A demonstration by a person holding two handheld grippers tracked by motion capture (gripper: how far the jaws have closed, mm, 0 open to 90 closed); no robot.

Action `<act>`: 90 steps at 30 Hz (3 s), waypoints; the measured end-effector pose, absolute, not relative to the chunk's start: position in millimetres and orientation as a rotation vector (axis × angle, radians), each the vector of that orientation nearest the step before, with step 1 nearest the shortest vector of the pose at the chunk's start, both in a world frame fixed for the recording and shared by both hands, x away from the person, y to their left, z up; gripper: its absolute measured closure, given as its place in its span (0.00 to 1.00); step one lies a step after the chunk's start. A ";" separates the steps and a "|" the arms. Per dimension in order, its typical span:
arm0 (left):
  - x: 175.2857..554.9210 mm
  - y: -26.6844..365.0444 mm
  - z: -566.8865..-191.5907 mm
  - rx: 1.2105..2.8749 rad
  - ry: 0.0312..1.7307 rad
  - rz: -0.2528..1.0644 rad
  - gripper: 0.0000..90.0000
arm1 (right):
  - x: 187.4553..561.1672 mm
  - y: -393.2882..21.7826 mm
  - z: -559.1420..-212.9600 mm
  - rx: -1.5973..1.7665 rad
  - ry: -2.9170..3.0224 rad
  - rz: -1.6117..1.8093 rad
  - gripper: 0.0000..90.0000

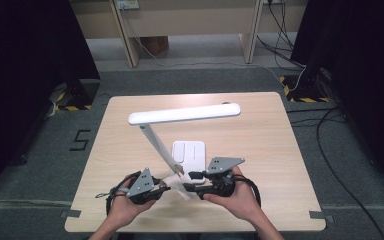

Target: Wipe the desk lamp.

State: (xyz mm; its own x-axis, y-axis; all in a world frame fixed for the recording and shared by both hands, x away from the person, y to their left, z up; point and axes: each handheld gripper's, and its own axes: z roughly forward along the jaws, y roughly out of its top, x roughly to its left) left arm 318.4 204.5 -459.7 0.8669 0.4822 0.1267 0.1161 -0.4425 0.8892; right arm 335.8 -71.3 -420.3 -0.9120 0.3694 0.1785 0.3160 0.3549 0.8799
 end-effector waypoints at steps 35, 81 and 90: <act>328.3 262.0 -415.0 1.837 0.586 0.693 0.90 | 393.5 -69.9 -499.6 1.023 2.390 1.125 1.00; 342.3 285.2 -328.4 1.540 0.704 0.939 0.91 | 393.9 -64.1 -508.6 1.023 2.372 1.174 1.00; 342.2 288.5 -319.0 1.506 0.724 0.950 0.91 | 393.5 -63.9 -508.8 1.024 2.368 1.173 1.00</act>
